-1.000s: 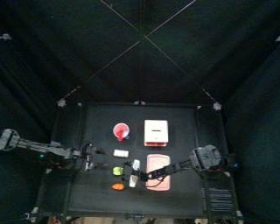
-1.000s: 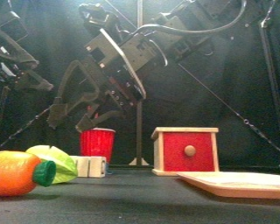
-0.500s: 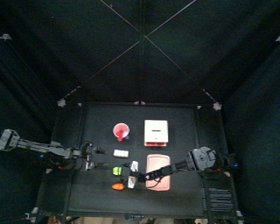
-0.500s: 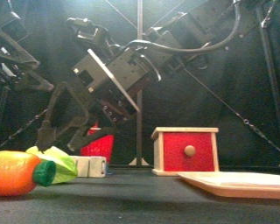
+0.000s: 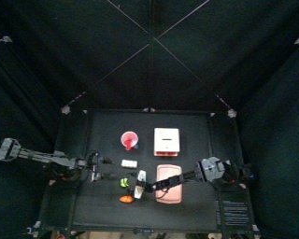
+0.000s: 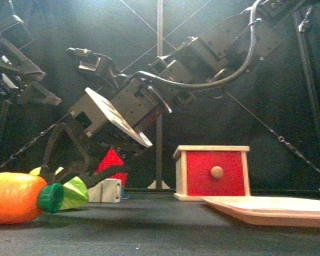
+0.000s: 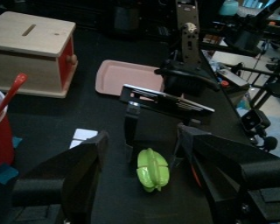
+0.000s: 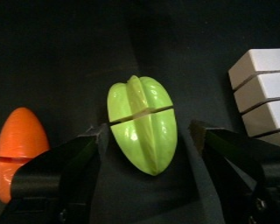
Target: Grab starfruit
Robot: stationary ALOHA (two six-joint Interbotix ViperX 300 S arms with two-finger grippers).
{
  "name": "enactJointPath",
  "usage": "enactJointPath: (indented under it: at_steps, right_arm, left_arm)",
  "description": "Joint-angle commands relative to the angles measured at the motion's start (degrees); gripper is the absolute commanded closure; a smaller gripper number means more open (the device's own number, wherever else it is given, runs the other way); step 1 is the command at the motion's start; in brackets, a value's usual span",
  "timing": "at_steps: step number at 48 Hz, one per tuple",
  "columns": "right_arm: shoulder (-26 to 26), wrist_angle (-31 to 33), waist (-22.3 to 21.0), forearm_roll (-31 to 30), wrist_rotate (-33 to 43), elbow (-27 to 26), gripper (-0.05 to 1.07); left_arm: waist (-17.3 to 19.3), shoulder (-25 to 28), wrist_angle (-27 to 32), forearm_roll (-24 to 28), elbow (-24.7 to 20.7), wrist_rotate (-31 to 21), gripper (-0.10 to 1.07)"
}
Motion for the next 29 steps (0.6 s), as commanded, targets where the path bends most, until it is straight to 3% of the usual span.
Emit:
enactJointPath:
  at_steps: [1, 29]
  right_arm:
    - [-1.23, 0.00, -0.62, 0.35, 0.09, -1.32, 0.01]
    - [-0.88, -0.09, -0.62, 0.18, 0.00, -1.58, 0.14]
  left_arm:
    - [0.18, 0.18, -0.62, 0.00, -0.62, 0.09, 0.00]
    - [0.26, 0.18, -0.62, 0.00, -0.70, 0.09, 0.00]
